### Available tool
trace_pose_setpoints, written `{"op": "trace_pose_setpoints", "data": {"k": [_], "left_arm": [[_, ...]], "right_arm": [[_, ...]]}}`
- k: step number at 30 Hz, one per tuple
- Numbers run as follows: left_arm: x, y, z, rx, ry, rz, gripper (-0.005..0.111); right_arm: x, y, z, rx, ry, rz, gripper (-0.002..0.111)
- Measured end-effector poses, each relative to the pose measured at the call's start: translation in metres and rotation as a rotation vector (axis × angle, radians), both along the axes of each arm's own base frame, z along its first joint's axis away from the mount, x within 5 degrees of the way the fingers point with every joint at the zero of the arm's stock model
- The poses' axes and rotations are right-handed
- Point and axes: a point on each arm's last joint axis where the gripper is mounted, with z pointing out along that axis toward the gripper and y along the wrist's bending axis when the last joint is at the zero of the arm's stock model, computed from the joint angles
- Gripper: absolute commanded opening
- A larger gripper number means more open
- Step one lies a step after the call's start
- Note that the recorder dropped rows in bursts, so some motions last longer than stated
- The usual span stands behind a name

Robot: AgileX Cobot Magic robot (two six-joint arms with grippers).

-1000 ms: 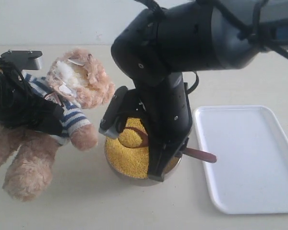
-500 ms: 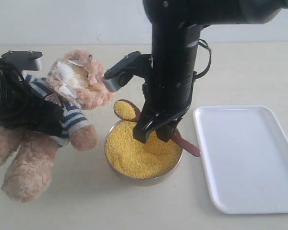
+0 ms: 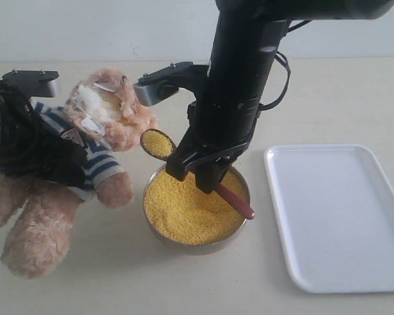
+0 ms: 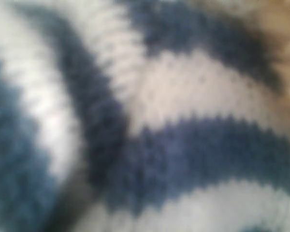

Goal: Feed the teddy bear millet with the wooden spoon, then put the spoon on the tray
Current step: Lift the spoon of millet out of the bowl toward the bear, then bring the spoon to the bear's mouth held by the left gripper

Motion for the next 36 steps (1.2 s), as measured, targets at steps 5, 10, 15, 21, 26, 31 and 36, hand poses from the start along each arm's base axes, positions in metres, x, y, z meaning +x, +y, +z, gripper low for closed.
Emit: {"op": "trace_pose_setpoints", "data": {"k": [5,10,15,21,26,31,36], "left_arm": [[-0.003,-0.002,-0.004,-0.019,0.018,-0.018,0.004],[-0.002,-0.005,-0.009,-0.041,0.038,-0.032,0.004],[-0.001,-0.008,-0.010,-0.080,0.042,-0.043,0.004],[-0.001,-0.012,-0.010,-0.118,0.034,-0.063,0.004],[-0.001,-0.012,-0.010,-0.119,0.033,-0.066,0.004],[-0.001,-0.012,-0.010,-0.119,0.033,-0.066,0.004],[-0.001,-0.012,-0.010,-0.119,0.032,-0.068,0.004]], "right_arm": [[0.005,0.007,0.016,0.055,-0.029,-0.010,0.000],[0.007,0.014,0.030,0.122,-0.039,-0.024,0.000],[0.007,0.016,0.033,0.146,-0.031,-0.029,0.000],[0.008,0.024,0.022,0.176,0.042,-0.047,0.000],[0.013,0.031,0.006,0.166,0.083,-0.056,0.000],[0.019,0.036,0.014,0.195,0.056,-0.050,0.000],[0.025,0.042,0.024,0.225,0.027,-0.049,0.000]]}}
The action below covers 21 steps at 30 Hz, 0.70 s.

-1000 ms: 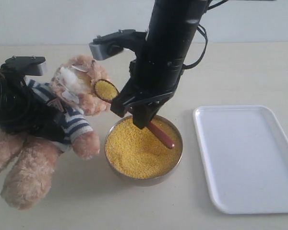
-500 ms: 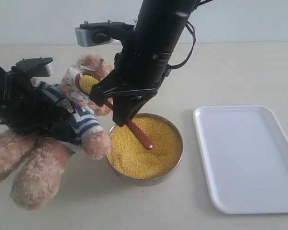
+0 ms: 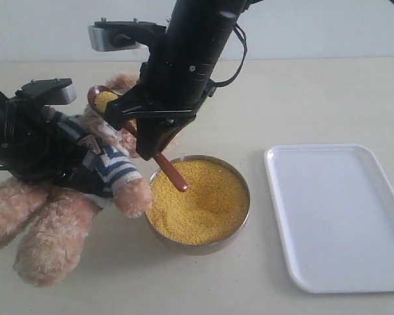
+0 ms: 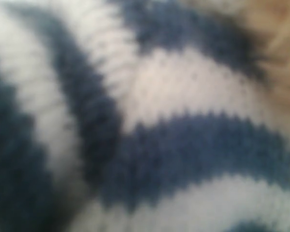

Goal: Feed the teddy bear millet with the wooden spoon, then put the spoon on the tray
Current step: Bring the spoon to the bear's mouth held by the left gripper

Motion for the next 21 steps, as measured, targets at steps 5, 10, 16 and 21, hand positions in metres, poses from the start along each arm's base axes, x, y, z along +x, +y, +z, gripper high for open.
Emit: {"op": "trace_pose_setpoints", "data": {"k": [5,10,16,21], "left_arm": [[0.000,0.000,0.000,0.000,0.000,0.000,0.004],[0.000,0.000,0.000,0.000,0.000,0.000,0.004],[0.000,0.000,0.000,0.000,0.000,0.000,0.004],[0.000,0.000,0.000,0.000,0.000,0.000,0.004]], "right_arm": [[0.005,0.003,-0.009,-0.018,0.015,-0.017,0.000],[0.007,0.005,-0.017,-0.035,0.029,-0.026,0.000],[0.008,0.005,-0.020,-0.040,0.037,-0.032,0.000],[0.010,0.007,-0.014,-0.027,0.023,-0.033,0.000]]}}
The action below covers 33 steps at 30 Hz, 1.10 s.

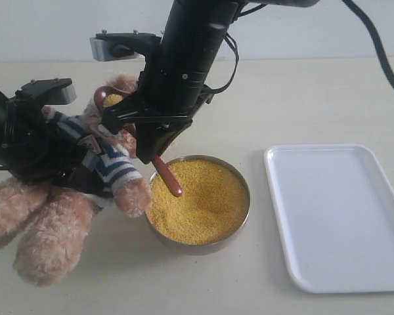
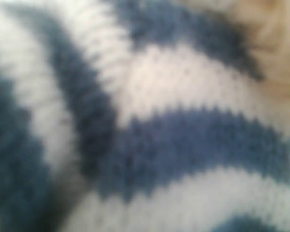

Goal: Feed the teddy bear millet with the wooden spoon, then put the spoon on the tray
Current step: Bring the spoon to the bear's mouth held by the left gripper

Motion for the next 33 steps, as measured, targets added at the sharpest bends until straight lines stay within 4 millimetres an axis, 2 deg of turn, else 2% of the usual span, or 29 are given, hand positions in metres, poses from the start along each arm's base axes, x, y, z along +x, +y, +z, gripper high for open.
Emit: {"op": "trace_pose_setpoints", "data": {"k": [6,8,14,18,25,33], "left_arm": [[-0.001,0.000,0.000,0.000,0.006,-0.002,0.004],[-0.001,0.000,0.000,-0.001,0.009,-0.004,0.004],[-0.001,0.000,0.000,-0.003,0.012,-0.003,0.004],[-0.001,0.000,0.000,-0.004,0.012,-0.002,0.004],[-0.001,0.000,0.000,-0.004,0.013,-0.003,0.004],[-0.001,0.000,0.000,-0.004,0.012,-0.002,0.004]], "right_arm": [[0.003,0.004,-0.004,0.001,0.016,-0.020,0.000],[0.006,0.005,-0.009,0.030,0.070,-0.054,0.000],[0.029,-0.012,-0.003,0.195,0.198,-0.185,0.000],[0.028,-0.009,0.001,0.250,0.227,-0.187,0.000],[0.030,-0.001,-0.008,0.317,0.296,-0.194,0.000],[0.030,0.000,-0.007,0.330,0.303,-0.194,0.000]]}}
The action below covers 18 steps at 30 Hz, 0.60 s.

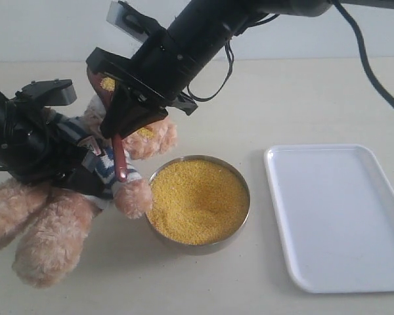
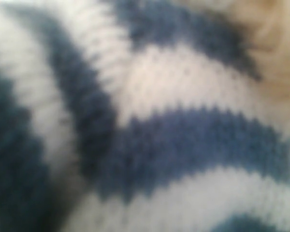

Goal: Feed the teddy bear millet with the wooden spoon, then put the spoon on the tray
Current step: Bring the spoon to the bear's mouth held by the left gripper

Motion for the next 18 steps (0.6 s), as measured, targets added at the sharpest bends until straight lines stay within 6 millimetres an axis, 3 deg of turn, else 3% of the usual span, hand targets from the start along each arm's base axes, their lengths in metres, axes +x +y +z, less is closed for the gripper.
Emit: {"op": "trace_pose_setpoints", "data": {"k": [18], "left_arm": [[0.001,0.000,0.000,0.003,-0.014,0.005,0.004]], "right_arm": [[-0.013,-0.006,-0.008,0.042,0.036,0.028,0.000]]}}
